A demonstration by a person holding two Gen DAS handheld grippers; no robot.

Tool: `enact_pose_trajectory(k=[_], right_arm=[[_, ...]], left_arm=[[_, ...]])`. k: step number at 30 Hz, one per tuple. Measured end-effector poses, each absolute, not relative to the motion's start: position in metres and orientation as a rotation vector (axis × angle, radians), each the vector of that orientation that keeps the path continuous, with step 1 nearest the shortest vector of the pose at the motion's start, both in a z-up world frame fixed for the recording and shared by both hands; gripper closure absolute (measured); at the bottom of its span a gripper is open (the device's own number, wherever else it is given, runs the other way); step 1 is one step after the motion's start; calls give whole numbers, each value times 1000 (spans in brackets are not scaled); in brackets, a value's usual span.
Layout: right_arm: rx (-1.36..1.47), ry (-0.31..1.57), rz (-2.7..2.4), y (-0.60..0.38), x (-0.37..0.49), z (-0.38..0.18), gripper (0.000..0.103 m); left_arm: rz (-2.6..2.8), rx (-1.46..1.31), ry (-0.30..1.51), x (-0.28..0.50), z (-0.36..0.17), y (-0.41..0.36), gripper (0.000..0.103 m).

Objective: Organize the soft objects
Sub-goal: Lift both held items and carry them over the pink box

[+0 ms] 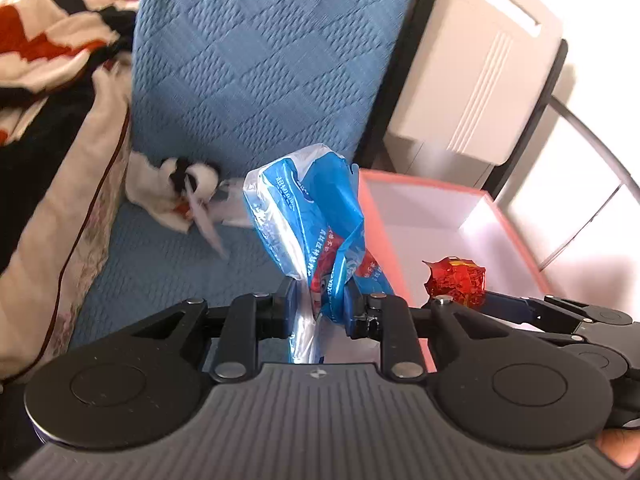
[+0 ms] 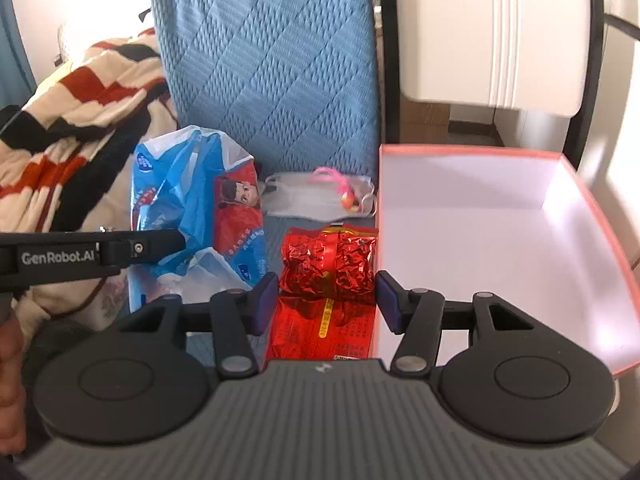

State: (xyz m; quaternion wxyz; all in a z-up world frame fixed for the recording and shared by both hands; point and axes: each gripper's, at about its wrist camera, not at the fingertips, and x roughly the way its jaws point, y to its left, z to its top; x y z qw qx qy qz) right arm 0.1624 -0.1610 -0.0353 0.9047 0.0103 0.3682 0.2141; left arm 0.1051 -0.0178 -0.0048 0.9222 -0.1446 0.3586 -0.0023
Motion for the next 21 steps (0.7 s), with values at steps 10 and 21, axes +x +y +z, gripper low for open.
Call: enact_pose_trajectory(k=[10,21], right_arm=[[25,694,452,-195,180,10,47],[-30,631,430,-234,198,32,47]], left_arm=[[-34,-310,672,123,45,-54,76],[-50,-301,607,151,71,-94,76]])
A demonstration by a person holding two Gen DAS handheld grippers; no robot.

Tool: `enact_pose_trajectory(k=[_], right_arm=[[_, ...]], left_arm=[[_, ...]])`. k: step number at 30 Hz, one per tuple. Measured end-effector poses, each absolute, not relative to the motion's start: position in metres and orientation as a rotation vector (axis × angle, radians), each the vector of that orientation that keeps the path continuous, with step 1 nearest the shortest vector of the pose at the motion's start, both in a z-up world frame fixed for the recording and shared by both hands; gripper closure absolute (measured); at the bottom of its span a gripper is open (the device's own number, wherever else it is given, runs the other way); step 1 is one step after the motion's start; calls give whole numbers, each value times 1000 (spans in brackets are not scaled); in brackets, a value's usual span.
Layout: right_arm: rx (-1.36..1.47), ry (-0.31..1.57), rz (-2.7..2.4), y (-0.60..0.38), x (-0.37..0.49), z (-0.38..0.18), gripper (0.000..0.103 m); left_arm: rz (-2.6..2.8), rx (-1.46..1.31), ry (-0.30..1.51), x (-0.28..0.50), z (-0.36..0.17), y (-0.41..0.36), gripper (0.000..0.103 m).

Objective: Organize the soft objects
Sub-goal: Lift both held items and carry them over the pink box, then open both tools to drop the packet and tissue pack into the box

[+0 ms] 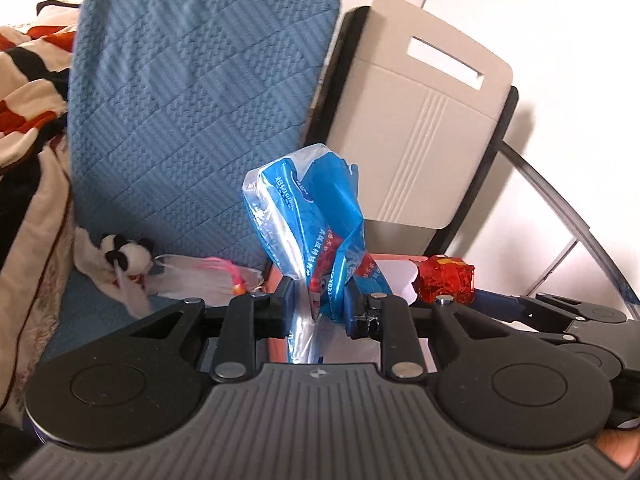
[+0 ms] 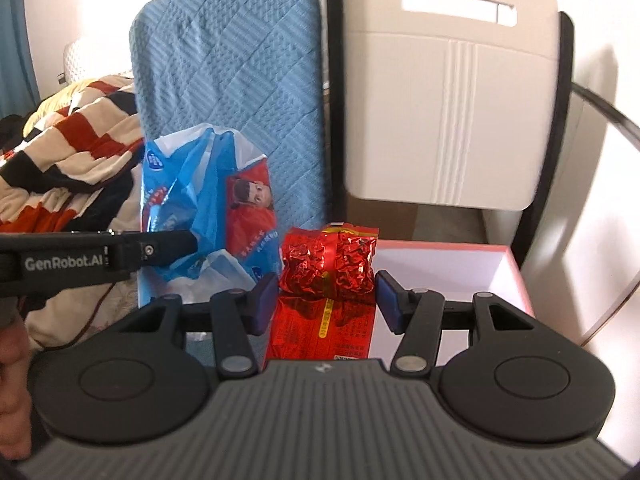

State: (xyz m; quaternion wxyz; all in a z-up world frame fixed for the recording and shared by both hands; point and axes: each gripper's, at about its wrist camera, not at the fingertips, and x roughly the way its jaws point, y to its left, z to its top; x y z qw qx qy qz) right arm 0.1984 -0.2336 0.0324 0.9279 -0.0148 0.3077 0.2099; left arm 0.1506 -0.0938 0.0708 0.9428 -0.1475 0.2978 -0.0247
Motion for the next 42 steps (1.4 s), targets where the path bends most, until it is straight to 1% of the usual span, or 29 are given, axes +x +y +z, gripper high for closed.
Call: enact_pose_trajectory(k=[5,10,23,28,32,36,37,38,39,40,41,42], right_arm=[[-18,642,400,-258,208,26,47],[-76,662,351,-277,214,4,47],[-92,834,281,-308,241,-88,47],[-85,879,287,-313,240,-109,47],[-121,868,257,-314,236,-120,47],[-68,888,257,-320,240,-125,47],[-67,891,251,-321,241,-124,46],[-62,893,247,-322,241,-123,46],[-55,893,246,-322,241,-122,46],[-48,892,247,-322,241,-121,45],[-46,893,243,-323,241,-118,46],[-49,894,238,-322,241,-117,46]], left_arm=[[-88,-277,618,166,60,-121,76],[-127,-269,673,185,29,-142,76],[-122,-223,779,209,-36,-172,76],[-120,-220,809,212,-49,-178,76],[-117,-205,805,211,-57,-182,76],[-110,-216,817,211,-62,-181,75],[-114,-223,818,211,-63,-181,73],[-116,-226,819,210,-62,-182,63],[-115,-226,822,210,-61,-182,57],[-117,-227,821,210,-60,-183,49],[-124,-226,814,208,-58,-183,44],[-130,-223,808,206,-55,-185,43]])
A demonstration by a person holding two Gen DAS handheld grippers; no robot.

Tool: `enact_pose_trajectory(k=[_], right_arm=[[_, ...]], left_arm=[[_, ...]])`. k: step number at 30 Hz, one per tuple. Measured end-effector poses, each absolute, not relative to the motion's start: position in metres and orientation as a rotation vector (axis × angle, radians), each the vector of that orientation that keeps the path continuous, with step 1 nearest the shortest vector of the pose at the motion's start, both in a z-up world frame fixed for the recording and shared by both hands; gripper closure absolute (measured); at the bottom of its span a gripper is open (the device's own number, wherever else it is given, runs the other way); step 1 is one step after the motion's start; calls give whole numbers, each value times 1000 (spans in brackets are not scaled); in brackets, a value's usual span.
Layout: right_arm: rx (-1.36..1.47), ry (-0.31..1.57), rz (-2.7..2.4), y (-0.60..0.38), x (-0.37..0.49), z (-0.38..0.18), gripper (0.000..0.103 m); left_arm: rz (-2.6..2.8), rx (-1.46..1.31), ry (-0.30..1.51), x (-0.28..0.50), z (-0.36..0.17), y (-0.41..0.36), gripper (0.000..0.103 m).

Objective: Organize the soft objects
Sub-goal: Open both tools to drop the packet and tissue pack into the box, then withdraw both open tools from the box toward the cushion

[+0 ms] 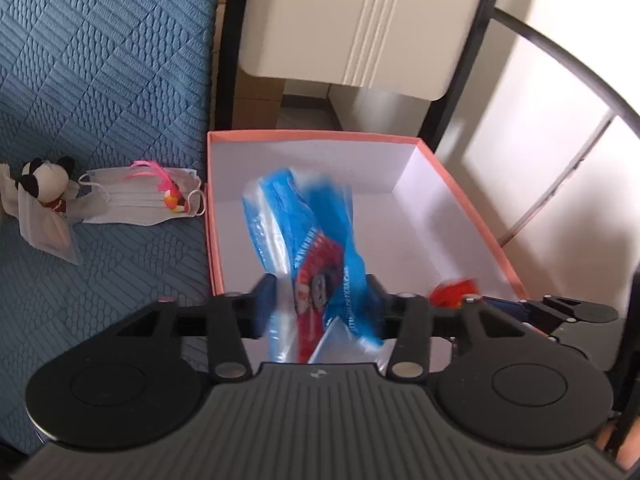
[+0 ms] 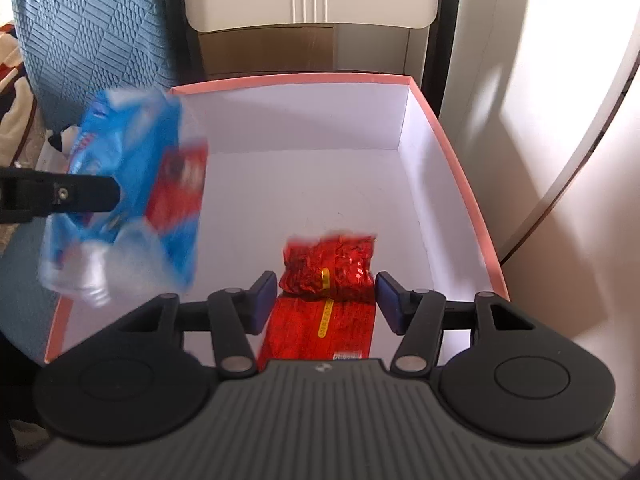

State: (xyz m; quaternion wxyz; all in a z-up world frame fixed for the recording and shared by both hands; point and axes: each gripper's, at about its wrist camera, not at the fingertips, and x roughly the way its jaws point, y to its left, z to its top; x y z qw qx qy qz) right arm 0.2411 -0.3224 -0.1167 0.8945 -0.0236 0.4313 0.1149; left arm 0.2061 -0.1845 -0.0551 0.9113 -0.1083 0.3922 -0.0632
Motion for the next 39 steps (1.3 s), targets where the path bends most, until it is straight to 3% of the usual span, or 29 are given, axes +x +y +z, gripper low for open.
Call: enact_pose_trajectory(k=[7,26,39], right_arm=[[-43,869,236,-319,229,-100,34],[11,696,264,-279,189,-16,33],[5,634,313,-230,165,6,33]], left_arm=[[-146,-230,759,194,-32,-181,42],[-123,-274,526,126,49,-109,41],[-43,-287,444,84,51,-56,40]])
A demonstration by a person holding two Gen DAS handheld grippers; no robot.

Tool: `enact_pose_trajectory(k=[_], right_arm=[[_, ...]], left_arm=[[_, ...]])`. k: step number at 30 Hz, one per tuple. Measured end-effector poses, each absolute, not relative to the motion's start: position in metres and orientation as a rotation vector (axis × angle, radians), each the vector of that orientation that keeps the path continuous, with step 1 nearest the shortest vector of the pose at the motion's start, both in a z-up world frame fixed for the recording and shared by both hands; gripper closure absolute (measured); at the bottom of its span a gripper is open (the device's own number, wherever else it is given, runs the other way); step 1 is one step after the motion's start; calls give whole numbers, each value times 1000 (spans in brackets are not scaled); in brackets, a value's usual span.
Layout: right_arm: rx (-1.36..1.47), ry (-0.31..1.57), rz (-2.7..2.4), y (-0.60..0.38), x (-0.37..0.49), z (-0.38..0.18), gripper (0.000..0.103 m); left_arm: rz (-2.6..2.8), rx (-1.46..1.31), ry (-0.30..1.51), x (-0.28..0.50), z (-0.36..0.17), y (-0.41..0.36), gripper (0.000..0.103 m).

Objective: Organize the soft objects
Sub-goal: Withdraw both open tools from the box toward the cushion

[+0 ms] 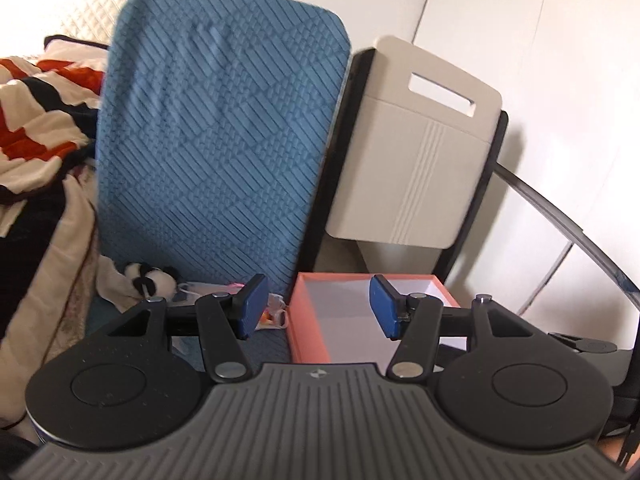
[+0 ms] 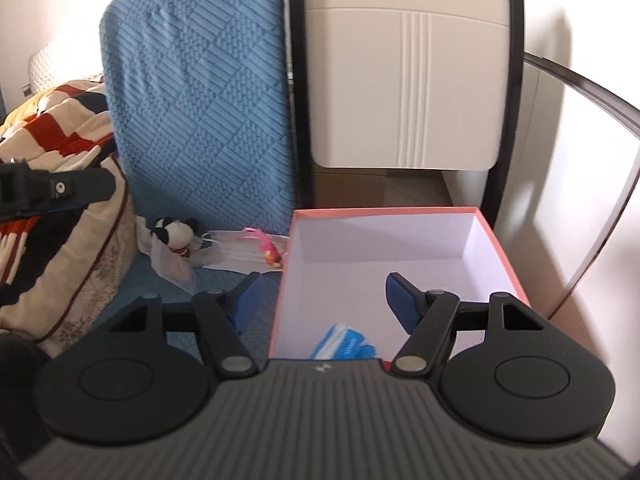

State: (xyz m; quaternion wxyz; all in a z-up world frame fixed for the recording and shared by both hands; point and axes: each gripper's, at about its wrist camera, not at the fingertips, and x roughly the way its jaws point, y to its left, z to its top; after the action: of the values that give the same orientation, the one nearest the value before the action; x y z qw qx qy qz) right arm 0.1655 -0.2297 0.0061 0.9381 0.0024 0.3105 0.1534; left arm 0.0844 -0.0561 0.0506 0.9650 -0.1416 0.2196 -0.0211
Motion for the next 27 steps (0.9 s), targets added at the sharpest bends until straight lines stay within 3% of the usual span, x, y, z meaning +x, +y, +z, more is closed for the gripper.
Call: enact_pose_trajectory(k=[27], right_arm=[[12,724,347,-146,143,-49,33]], left_arm=[[24,-276,467,55,-14,3,39]])
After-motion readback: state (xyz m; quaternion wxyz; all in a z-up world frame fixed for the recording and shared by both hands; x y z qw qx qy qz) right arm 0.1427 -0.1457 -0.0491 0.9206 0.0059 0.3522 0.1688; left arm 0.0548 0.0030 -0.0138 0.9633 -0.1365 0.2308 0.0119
